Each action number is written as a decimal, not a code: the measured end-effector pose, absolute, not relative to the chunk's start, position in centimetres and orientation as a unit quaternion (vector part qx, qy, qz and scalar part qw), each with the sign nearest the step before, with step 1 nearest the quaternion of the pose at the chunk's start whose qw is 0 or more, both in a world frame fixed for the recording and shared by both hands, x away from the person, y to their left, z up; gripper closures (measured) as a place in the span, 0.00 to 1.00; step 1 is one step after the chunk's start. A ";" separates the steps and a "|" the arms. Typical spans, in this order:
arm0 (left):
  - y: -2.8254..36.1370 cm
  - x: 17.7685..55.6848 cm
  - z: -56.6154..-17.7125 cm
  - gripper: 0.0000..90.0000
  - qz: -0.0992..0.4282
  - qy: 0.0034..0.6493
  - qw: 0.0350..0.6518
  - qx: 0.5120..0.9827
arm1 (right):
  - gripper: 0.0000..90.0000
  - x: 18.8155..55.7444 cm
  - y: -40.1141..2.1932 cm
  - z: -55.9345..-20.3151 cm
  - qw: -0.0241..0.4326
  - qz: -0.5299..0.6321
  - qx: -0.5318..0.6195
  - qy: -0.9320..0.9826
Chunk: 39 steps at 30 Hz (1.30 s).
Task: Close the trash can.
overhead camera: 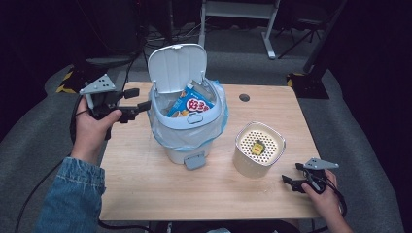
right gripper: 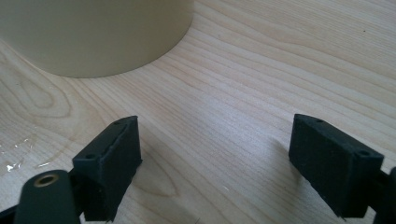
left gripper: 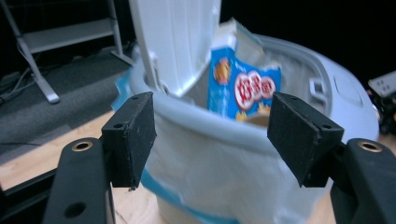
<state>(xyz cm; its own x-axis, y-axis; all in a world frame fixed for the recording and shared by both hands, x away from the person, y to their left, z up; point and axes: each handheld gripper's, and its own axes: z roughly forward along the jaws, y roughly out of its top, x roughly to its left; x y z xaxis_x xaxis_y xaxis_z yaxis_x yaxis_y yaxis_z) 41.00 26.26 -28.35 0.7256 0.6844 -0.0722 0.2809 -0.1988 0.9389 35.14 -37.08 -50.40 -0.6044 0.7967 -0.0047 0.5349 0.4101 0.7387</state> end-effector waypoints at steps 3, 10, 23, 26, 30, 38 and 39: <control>26.4 41.8 -27.6 0.36 0.188 0.330 0.560 0.736 | 0.19 35.1 -37.1 -50.4 0.181 0.361 0.406 0.820; 26.1 43.6 -26.2 0.36 0.192 0.332 0.561 0.733 | 0.19 35.1 -37.1 -50.4 0.181 0.361 0.406 0.820; 24.2 45.8 -24.6 0.37 0.194 0.322 0.560 0.738 | 0.19 35.1 -37.1 -50.4 0.181 0.361 0.406 0.820; 23.8 45.8 -24.1 0.38 0.176 0.313 0.564 0.744 | 0.19 35.1 -37.1 -50.4 0.181 0.361 0.406 0.820; 23.6 45.7 -23.6 0.36 0.175 0.310 0.549 0.757 | 0.19 35.1 -37.1 -50.4 0.181 0.361 0.406 0.820; 23.5 44.8 -22.8 0.37 0.155 0.282 0.562 0.762 | 0.19 35.1 -37.1 -50.4 0.181 0.361 0.406 0.820; 23.4 44.6 -22.7 0.37 0.149 0.277 0.565 0.763 | 0.19 35.1 -37.1 -50.4 0.181 0.361 0.406 0.820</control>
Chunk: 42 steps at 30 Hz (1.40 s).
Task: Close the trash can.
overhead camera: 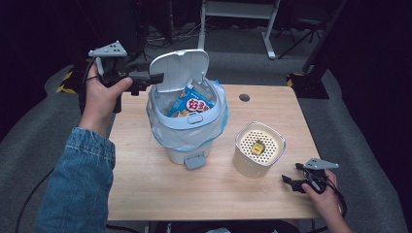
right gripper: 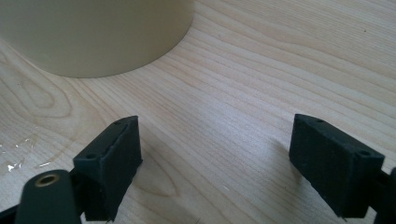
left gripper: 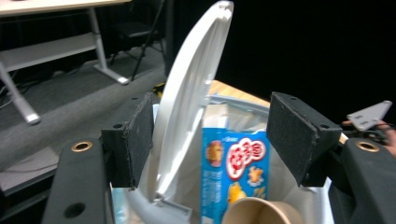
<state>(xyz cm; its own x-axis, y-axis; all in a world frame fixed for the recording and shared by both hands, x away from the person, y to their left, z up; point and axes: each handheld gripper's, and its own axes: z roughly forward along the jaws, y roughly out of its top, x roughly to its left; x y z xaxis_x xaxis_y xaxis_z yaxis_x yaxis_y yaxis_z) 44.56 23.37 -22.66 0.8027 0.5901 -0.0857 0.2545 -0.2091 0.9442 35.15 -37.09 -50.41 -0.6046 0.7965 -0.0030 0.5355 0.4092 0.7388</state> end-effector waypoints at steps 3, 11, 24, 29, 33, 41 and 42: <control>22.8 43.8 -22.3 0.36 0.118 0.251 0.570 0.773 | 0.19 35.1 -37.1 -50.4 0.181 0.361 0.406 0.820; 20.0 42.6 -22.2 0.43 0.046 0.210 0.547 0.809 | 0.19 35.1 -37.1 -50.4 0.181 0.361 0.406 0.820; 18.0 43.3 -24.4 0.66 -0.032 0.241 0.514 0.823 | 0.19 35.1 -37.1 -50.4 0.181 0.361 0.406 0.820; 17.4 43.7 -25.3 0.65 -0.021 0.242 0.503 0.830 | 0.19 35.1 -37.1 -50.4 0.181 0.361 0.406 0.820; 16.6 43.6 -25.6 0.62 0.006 0.233 0.489 0.840 | 0.19 35.1 -37.1 -50.4 0.181 0.361 0.406 0.820; 15.4 43.6 -26.1 0.56 0.061 0.231 0.468 0.851 | 0.19 35.1 -37.1 -50.4 0.181 0.361 0.406 0.820; 15.4 43.6 -26.1 0.56 0.068 0.231 0.465 0.852 | 0.19 35.1 -37.1 -50.4 0.181 0.361 0.406 0.820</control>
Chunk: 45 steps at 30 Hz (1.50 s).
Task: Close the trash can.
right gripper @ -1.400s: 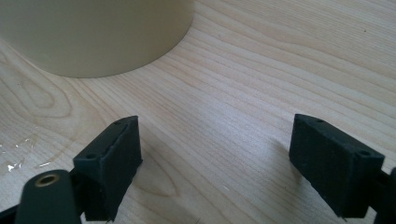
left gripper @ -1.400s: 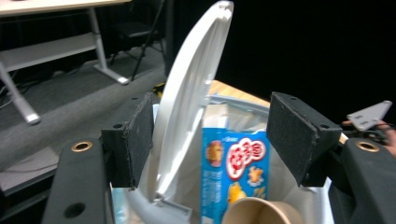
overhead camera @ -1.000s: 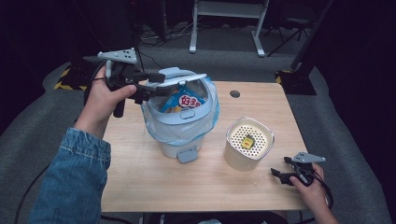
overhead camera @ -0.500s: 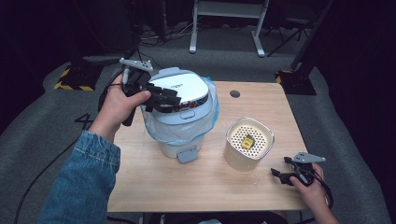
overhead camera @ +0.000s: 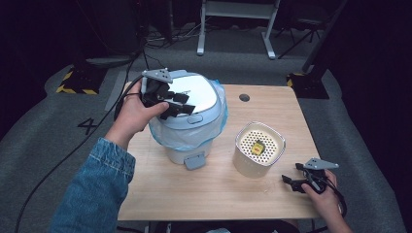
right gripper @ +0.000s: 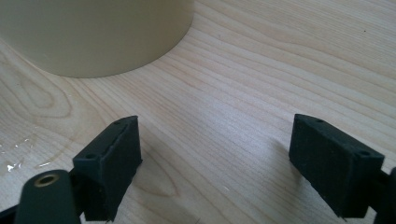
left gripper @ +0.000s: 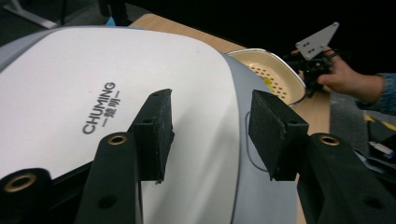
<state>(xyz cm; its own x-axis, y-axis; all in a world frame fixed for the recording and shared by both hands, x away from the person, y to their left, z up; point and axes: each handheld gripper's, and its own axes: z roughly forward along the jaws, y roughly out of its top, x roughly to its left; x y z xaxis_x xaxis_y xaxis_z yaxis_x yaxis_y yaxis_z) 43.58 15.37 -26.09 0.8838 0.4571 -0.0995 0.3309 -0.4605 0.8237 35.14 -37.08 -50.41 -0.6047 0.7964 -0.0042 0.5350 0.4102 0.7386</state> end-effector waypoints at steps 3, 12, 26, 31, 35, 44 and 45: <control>15.0 43.5 -26.2 0.56 0.102 0.233 0.457 0.852 | 0.19 35.1 -37.1 -50.4 0.181 0.361 0.406 0.820; 14.6 43.5 -26.4 0.56 0.122 0.227 0.452 0.854 | 0.19 35.1 -37.1 -50.4 0.181 0.361 0.406 0.820; 13.8 43.4 -26.7 0.46 0.134 0.229 0.449 0.853 | 0.19 35.1 -37.1 -50.4 0.181 0.361 0.406 0.820; 14.0 42.2 -25.8 0.39 0.110 0.215 0.488 0.839 | 0.19 35.1 -37.1 -50.4 0.181 0.361 0.406 0.820; 14.3 40.4 -25.2 0.34 0.129 0.208 0.496 0.833 | 0.19 35.2 -37.1 -50.4 0.181 0.360 0.406 0.820; 15.8 36.1 -25.9 0.30 0.134 0.232 0.504 0.821 | 0.19 35.3 -37.1 -50.4 0.179 0.363 0.399 0.823; 16.0 35.7 -26.1 0.30 0.141 0.232 0.503 0.821 | 0.19 35.3 -37.1 -50.4 0.179 0.363 0.399 0.823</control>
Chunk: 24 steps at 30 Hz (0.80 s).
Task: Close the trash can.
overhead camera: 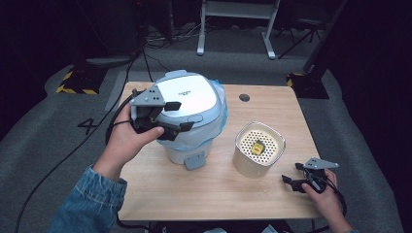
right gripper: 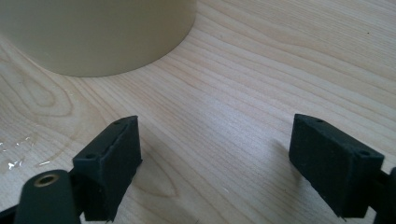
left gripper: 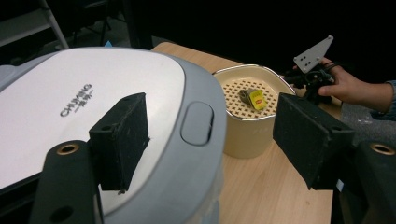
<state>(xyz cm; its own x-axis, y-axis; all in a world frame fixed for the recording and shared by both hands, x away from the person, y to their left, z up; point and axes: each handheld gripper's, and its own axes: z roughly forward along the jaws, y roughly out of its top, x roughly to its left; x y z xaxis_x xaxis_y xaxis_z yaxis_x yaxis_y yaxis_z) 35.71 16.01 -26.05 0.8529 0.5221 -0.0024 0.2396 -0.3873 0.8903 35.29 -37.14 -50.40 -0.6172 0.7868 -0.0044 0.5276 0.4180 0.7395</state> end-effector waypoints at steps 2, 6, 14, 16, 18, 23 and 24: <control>16.4 35.0 -26.4 0.30 0.143 0.235 0.505 0.818 | 0.19 35.3 -37.1 -50.4 0.179 0.363 0.399 0.823; 17.3 33.7 -27.2 0.30 0.152 0.243 0.504 0.815 | 0.19 35.3 -37.1 -50.4 0.178 0.363 0.399 0.823; 19.3 31.7 -30.3 0.30 0.159 0.263 0.498 0.811 | 0.19 35.3 -37.1 -50.4 0.178 0.363 0.398 0.824; 20.0 31.3 -31.2 0.30 0.160 0.273 0.495 0.809 | 0.19 35.3 -37.1 -50.4 0.178 0.363 0.398 0.824; 20.6 31.0 -32.1 0.30 0.165 0.282 0.489 0.809 | 0.19 35.3 -37.1 -50.4 0.178 0.362 0.398 0.824; 21.8 30.7 -34.8 0.30 0.162 0.305 0.480 0.807 | 0.19 35.4 -37.1 -50.4 0.178 0.362 0.397 0.824; 22.0 30.7 -35.3 0.30 0.160 0.307 0.478 0.807 | 0.19 35.4 -37.1 -50.4 0.178 0.362 0.397 0.824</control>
<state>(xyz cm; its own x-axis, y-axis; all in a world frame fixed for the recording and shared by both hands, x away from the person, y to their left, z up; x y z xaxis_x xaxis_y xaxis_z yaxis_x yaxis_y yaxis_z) 30.67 21.99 -35.27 0.7607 0.6483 -0.0343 0.3415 -0.3546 0.8704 35.35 -37.14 -50.40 -0.6212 0.7836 -0.0046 0.5262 0.4215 0.7385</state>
